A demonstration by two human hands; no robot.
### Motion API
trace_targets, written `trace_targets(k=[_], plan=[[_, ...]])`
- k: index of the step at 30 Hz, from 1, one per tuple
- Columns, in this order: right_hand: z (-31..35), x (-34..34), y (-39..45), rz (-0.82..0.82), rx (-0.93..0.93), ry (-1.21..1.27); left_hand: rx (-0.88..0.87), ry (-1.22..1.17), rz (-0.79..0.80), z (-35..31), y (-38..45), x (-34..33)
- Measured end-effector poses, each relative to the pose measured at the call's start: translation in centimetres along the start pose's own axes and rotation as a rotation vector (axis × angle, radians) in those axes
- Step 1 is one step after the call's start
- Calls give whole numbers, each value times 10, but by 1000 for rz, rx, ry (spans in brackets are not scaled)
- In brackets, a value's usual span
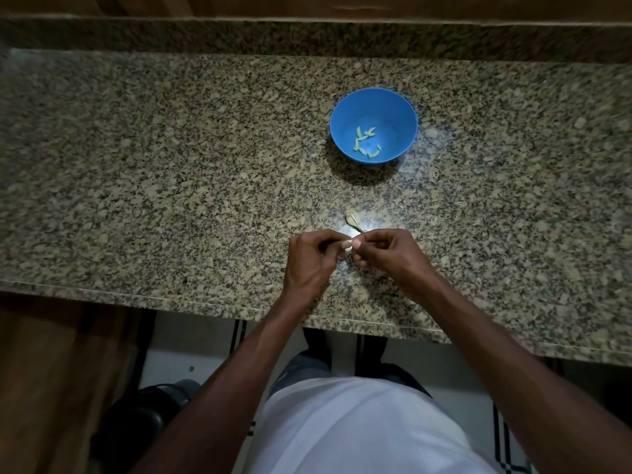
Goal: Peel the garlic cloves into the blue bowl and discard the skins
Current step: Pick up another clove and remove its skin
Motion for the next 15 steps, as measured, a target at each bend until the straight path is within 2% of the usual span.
trace_targets(k=[4,9,13,15], plan=[[13,1,1,-141,124,-323,113,-105,-12,4,2,-3],[21,-2,-5,-236,305,-510,232,-330,54,11,1,-9],[17,-1,-7,-287,320,-476,252,-434,79,10,-1,-10],[8,-1,-6,-280,250,-319,249,-448,73,9,-2,-10]])
Point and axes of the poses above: each hand's wrist, its own y-axis towards the middle knuckle, its own x-axis out of the back of the hand, z = x × y, the point moved 7 cm from there along y, towards the middle knuckle, and after that the axes turned 8 degrees about z, right-handed, at the moved point
